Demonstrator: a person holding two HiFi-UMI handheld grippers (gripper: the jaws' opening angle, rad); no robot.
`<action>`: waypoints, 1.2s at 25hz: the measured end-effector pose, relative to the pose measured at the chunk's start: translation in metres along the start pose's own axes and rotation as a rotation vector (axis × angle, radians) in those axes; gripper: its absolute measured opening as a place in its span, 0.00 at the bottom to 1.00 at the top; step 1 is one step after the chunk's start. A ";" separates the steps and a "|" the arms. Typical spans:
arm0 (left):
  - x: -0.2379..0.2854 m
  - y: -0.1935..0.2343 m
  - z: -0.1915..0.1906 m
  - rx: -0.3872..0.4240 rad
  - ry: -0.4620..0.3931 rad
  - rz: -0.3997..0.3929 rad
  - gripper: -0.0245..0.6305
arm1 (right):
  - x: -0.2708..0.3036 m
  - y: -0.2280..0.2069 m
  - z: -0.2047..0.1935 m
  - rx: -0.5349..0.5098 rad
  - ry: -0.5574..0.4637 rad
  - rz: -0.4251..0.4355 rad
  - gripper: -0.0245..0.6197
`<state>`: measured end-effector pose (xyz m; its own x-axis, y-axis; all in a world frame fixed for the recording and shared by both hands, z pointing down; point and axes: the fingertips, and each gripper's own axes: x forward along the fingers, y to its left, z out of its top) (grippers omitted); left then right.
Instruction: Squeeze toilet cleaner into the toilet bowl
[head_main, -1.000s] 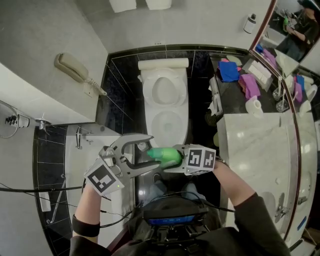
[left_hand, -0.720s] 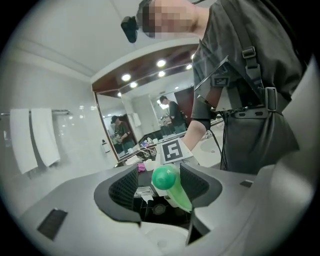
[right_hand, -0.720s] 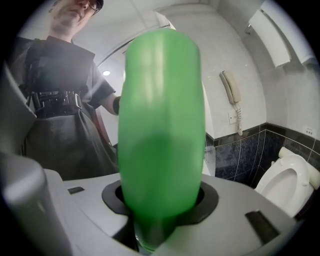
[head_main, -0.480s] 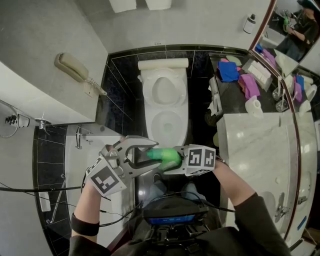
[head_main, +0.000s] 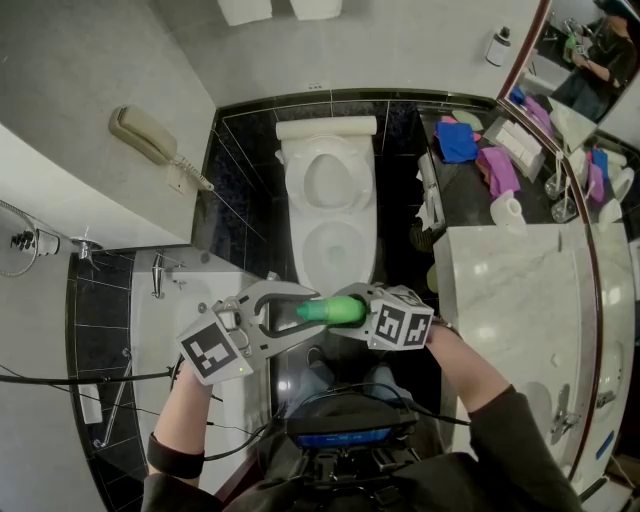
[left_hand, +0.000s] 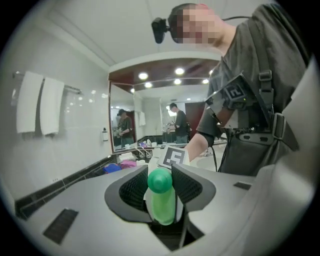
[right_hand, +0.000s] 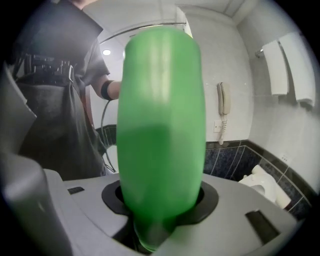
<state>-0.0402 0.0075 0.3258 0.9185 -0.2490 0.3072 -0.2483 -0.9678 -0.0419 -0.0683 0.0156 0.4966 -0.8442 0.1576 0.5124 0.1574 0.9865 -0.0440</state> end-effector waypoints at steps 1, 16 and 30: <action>0.001 0.000 -0.001 -0.047 -0.003 0.003 0.27 | 0.000 -0.005 -0.004 -0.024 0.005 -0.039 0.33; 0.004 0.008 -0.035 -0.532 -0.007 0.096 0.27 | -0.012 -0.041 -0.021 -0.238 0.086 -0.306 0.33; 0.012 -0.014 -0.005 -0.113 0.008 0.059 0.64 | -0.003 -0.012 -0.015 -0.054 0.011 -0.102 0.33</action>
<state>-0.0273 0.0184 0.3352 0.8989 -0.3048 0.3148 -0.3356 -0.9408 0.0473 -0.0601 0.0023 0.5089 -0.8515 0.0555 0.5215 0.0987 0.9936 0.0555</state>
